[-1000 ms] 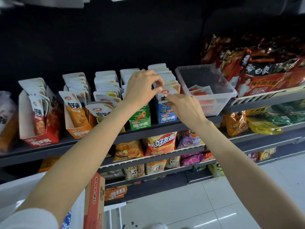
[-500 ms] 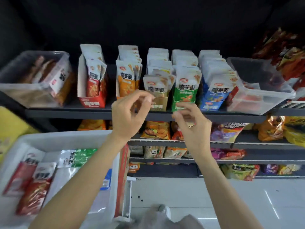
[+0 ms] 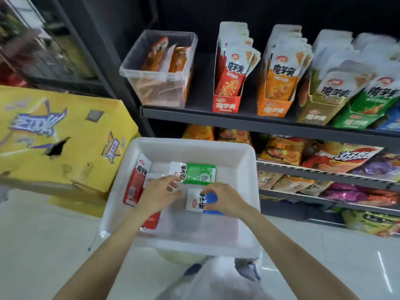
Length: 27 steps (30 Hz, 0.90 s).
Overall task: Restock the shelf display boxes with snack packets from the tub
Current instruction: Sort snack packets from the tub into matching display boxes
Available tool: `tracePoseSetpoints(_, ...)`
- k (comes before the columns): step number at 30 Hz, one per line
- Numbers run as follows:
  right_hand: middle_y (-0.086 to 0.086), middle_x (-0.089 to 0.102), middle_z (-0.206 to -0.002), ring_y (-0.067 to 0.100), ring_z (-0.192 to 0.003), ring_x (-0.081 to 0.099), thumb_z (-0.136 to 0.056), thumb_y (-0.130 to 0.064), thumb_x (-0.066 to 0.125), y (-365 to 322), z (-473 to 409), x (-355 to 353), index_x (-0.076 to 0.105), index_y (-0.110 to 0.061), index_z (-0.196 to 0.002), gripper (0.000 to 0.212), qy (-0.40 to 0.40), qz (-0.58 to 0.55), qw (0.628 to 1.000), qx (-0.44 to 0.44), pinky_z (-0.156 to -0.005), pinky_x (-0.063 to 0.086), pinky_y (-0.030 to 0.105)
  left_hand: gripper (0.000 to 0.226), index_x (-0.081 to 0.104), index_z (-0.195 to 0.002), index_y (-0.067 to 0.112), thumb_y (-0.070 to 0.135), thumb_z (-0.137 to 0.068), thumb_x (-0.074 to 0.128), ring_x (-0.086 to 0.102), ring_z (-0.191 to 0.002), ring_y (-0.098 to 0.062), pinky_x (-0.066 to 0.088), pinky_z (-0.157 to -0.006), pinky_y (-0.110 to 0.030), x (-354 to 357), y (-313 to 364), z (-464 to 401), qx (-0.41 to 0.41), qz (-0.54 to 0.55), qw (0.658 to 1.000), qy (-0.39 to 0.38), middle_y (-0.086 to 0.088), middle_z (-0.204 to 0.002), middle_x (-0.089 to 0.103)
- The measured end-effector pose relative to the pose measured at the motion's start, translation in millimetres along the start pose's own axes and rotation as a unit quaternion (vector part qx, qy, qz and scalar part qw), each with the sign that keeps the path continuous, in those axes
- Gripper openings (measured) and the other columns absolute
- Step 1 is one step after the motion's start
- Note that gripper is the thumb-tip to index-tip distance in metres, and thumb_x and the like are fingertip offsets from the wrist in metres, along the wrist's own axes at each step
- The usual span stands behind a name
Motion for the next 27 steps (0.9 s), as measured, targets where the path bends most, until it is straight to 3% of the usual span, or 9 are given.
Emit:
tracePoseSetpoints(4,0.007,0.043,-0.126,0.028,-0.116,0.043,-0.075,-0.04,0.074,-5,-13,20,0.041,-0.024,-0.133,0.069,0.009,0.294,0.954,0.06,-0.086,0.038,0.036,0.04,0.052,-0.129,0.017,0.023,-0.09,0.059,0.06,-0.103,-0.015,0.045,-0.093,-0.027,12,-15,-9,-0.017,-0.015,0.998,-0.056,0.0,-0.119,0.061)
tracePoseSetpoints(9,0.01,0.054,-0.118,0.028,-0.106,0.054,-0.083,-0.031,0.063,-12,-13,26,0.042,-0.014,-0.125,0.051,0.023,0.325,0.945,0.027,-0.077,0.044,0.034,0.038,0.051,-0.13,0.02,0.027,-0.092,0.056,0.057,-0.108,-0.011,0.04,-0.091,-0.024,20,-22,-17,-0.03,0.031,0.996,-0.081,0.005,-0.124,0.059)
tracePoseSetpoints(12,0.011,0.065,-0.107,0.033,-0.096,0.062,-0.092,-0.025,0.045,-14,-8,14,0.047,-0.013,-0.119,0.03,0.112,0.292,0.948,0.051,-0.076,0.047,0.036,0.034,0.053,-0.128,0.022,0.037,-0.099,0.044,0.052,-0.11,-0.009,0.037,-0.096,-0.023,16,-18,-11,-0.042,0.162,0.985,-0.045,0.01,-0.123,0.054)
tracePoseSetpoints(14,0.016,0.066,-0.095,0.036,-0.085,0.061,-0.096,-0.014,0.041,-7,-2,0,0.05,-0.01,-0.116,0.023,0.203,0.207,0.951,0.104,-0.067,0.042,0.036,0.029,0.055,-0.12,0.026,0.04,-0.099,0.04,0.055,-0.112,-0.015,0.043,-0.101,-0.036,12,-15,-8,-0.057,0.255,0.965,-0.013,0.005,-0.119,0.058)
tracePoseSetpoints(16,0.017,0.063,-0.081,0.034,-0.072,0.055,-0.094,-0.009,0.043,0,7,-12,0.057,-0.008,-0.103,0.016,0.266,-0.04,0.954,0.136,-0.061,0.036,0.035,0.029,0.055,-0.12,0.024,0.039,-0.097,0.047,0.06,-0.105,-0.015,0.05,-0.094,-0.038,11,-7,-2,-0.079,0.331,0.94,-0.024,0.002,-0.116,0.062)
tracePoseSetpoints(18,0.011,0.065,-0.08,0.029,-0.073,0.06,-0.091,0.0,0.048,-4,18,-17,0.062,-0.012,-0.089,0.018,0.277,-0.317,0.9,0.113,-0.064,0.046,0.033,0.031,0.054,-0.122,0.025,0.033,-0.092,0.057,0.063,-0.103,-0.014,0.052,-0.09,-0.033,13,9,1,-0.084,0.398,0.91,-0.075,0.002,-0.117,0.064)
tracePoseSetpoints(20,0.007,0.07,-0.087,0.021,-0.077,0.067,-0.09,0.006,0.053,-9,32,-23,0.06,-0.013,-0.089,0.021,0.27,-0.476,0.834,0.073,-0.066,0.053,0.032,0.032,0.056,-0.119,0.024,0.027,-0.088,0.065,0.065,-0.1,-0.014,0.051,-0.087,-0.032,16,32,4,-0.052,0.405,0.906,-0.113,0.002,-0.111,0.067)
tracePoseSetpoints(23,0.002,0.07,-0.089,0.011,-0.076,0.069,-0.088,0.013,0.052,-7,52,-33,0.055,-0.011,-0.096,0.026,0.292,-0.538,0.79,0.039,-0.061,0.056,0.025,0.012,0.061,-0.096,0.021,0.017,-0.087,0.067,0.065,-0.08,-0.007,0.052,-0.076,-0.029,21,63,3,-0.001,0.379,0.92,-0.096,0.001,-0.092,0.068)
tracePoseSetpoints(27,0.008,0.066,-0.105,0.011,-0.083,0.069,-0.086,0.01,0.06,14,83,-54,0.053,-0.018,-0.097,0.031,0.365,-0.525,0.768,0.028,-0.061,0.056,0.025,0.02,0.059,-0.08,0.024,0.007,-0.083,0.069,0.062,-0.069,-0.009,0.053,-0.062,-0.028,24,96,2,0.096,0.305,0.945,-0.067,0.002,-0.08,0.062)
Point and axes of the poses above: each hand's wrist, its own z-axis away from the middle knuckle, its own x-axis out of the palm, y = z × x, the point moved 4 cm from there along -z, towards the middle knuckle
